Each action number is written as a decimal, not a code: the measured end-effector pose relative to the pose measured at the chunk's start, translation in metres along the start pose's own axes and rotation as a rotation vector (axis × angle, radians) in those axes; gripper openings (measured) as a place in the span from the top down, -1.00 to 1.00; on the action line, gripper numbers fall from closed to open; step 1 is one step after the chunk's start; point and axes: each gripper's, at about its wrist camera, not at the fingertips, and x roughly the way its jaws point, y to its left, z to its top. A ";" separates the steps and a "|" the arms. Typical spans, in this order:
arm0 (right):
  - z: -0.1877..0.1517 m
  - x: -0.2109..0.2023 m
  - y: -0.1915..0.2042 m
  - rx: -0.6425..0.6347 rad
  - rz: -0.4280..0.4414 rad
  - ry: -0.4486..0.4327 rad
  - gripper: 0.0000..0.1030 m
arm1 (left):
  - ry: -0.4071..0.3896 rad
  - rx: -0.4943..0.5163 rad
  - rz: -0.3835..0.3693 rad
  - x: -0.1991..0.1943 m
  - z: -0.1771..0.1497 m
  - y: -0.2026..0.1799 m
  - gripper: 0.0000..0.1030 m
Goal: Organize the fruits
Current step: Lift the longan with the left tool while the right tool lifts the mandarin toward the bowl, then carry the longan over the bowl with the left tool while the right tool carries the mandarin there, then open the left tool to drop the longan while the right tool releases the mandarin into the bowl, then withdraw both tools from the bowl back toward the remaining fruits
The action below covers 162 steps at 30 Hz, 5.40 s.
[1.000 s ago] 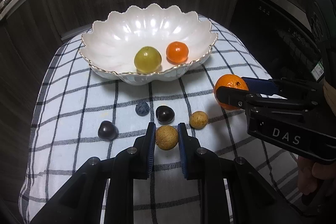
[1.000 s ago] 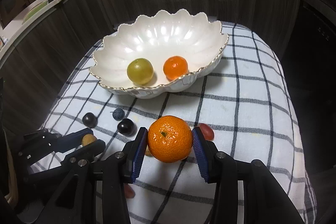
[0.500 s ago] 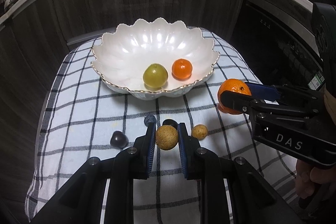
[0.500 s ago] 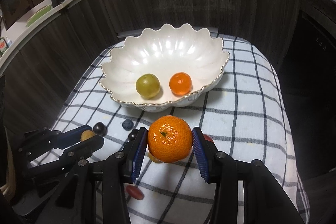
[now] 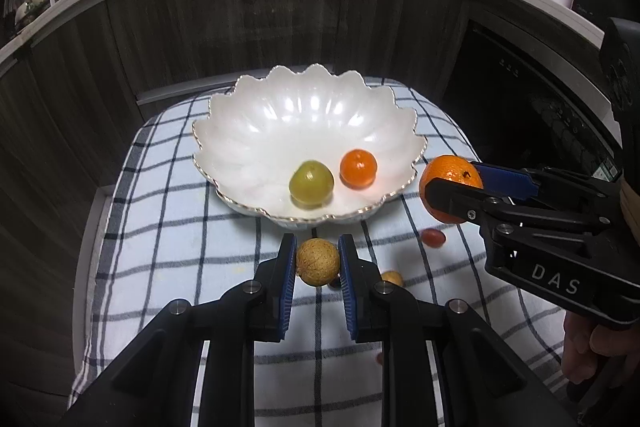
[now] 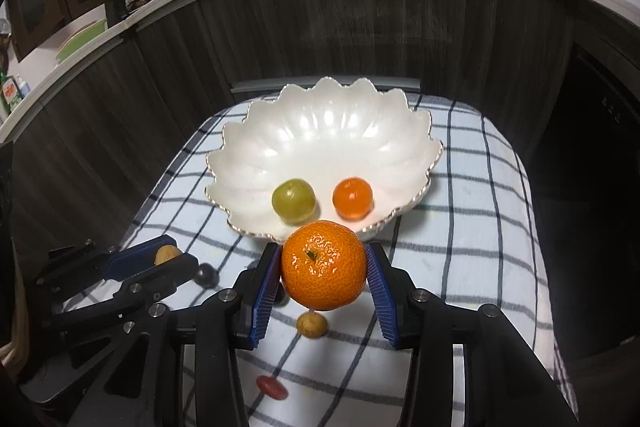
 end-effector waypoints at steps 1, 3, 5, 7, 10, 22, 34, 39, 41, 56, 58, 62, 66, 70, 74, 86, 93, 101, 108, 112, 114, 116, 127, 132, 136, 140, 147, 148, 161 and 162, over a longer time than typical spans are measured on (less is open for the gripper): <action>0.002 -0.001 0.000 -0.001 0.000 -0.004 0.13 | -0.006 0.001 0.002 -0.001 0.003 0.001 0.58; 0.007 -0.001 0.001 -0.003 -0.002 -0.012 0.13 | -0.013 0.002 0.005 -0.002 0.006 0.003 0.58; 0.011 -0.001 0.001 -0.004 -0.003 -0.019 0.13 | -0.020 0.001 0.007 -0.002 0.010 0.004 0.58; 0.015 -0.001 0.001 -0.005 -0.004 -0.024 0.13 | -0.023 -0.004 0.008 -0.002 0.015 0.007 0.58; 0.020 -0.001 0.000 -0.002 -0.005 -0.031 0.13 | -0.031 -0.005 0.014 0.000 0.022 0.010 0.58; 0.041 0.006 -0.007 0.008 -0.030 -0.051 0.13 | -0.055 -0.002 0.022 0.006 0.047 0.016 0.58; 0.060 0.016 -0.016 0.019 -0.052 -0.055 0.13 | -0.050 0.000 0.024 0.020 0.067 0.021 0.57; 0.067 0.022 -0.019 0.025 -0.059 -0.057 0.13 | -0.048 -0.005 0.030 0.028 0.076 0.026 0.57; 0.069 0.025 -0.021 0.028 -0.063 -0.057 0.13 | -0.049 -0.009 0.031 0.031 0.078 0.028 0.57; 0.080 0.046 -0.032 0.058 -0.084 -0.047 0.13 | -0.043 -0.029 0.045 0.055 0.092 0.036 0.57; 0.081 0.050 -0.034 0.062 -0.087 -0.045 0.13 | -0.041 -0.036 0.048 0.059 0.093 0.038 0.57; 0.083 0.058 -0.036 0.073 -0.094 -0.040 0.13 | -0.040 -0.047 0.058 0.067 0.096 0.042 0.57; 0.085 0.066 -0.039 0.082 -0.101 -0.032 0.13 | -0.034 -0.057 0.069 0.076 0.098 0.047 0.57; 0.086 0.075 -0.042 0.090 -0.110 -0.023 0.13 | -0.027 -0.068 0.076 0.084 0.100 0.051 0.57; 0.087 0.082 -0.046 0.103 -0.120 -0.013 0.13 | -0.021 -0.082 0.080 0.091 0.102 0.055 0.57; 0.092 0.103 -0.051 0.115 -0.146 0.009 0.13 | 0.000 -0.127 0.105 0.114 0.104 0.068 0.57; 0.093 0.111 -0.052 0.124 -0.157 0.018 0.13 | 0.014 -0.145 0.116 0.125 0.102 0.074 0.57; 0.090 0.122 -0.054 0.129 -0.189 0.053 0.13 | 0.034 -0.160 0.118 0.132 0.099 0.077 0.57; 0.087 0.125 -0.054 0.117 -0.224 0.068 0.11 | 0.047 -0.172 0.122 0.134 0.097 0.079 0.17; 0.086 0.131 -0.054 0.103 -0.236 0.090 0.10 | 0.044 -0.175 0.130 0.132 0.096 0.080 -0.04; 0.085 0.135 -0.054 0.102 -0.241 0.111 0.07 | 0.041 -0.181 0.137 0.131 0.096 0.081 -0.14; 0.083 0.136 -0.054 0.102 -0.252 0.116 -0.19 | 0.040 -0.185 0.138 0.130 0.095 0.082 -0.17; 0.090 0.119 -0.049 0.103 -0.250 0.058 -0.55 | 0.011 -0.184 0.169 0.117 0.098 0.082 -0.52; 0.092 0.111 -0.045 0.096 -0.248 0.049 -0.55 | 0.000 -0.186 0.178 0.106 0.097 0.083 -0.54; 0.094 0.102 -0.040 0.096 -0.245 0.040 -0.55 | -0.011 -0.183 0.183 0.095 0.097 0.081 -0.57; 0.094 0.092 -0.037 0.094 -0.254 0.032 -0.55 | -0.027 -0.178 0.192 0.084 0.097 0.078 -0.62; 0.092 0.074 -0.030 0.089 -0.285 0.012 -0.55 | -0.054 -0.174 0.203 0.064 0.095 0.076 -0.70; 0.092 0.071 -0.029 0.089 -0.285 0.009 -0.55 | -0.055 -0.173 0.203 0.061 0.094 0.076 -0.71; 0.089 0.046 -0.023 0.087 -0.287 -0.022 -0.55 | -0.079 -0.158 0.204 0.038 0.088 0.071 -0.71; 0.089 0.044 -0.022 0.087 -0.286 -0.024 -0.55 | -0.082 -0.156 0.204 0.036 0.088 0.070 -0.71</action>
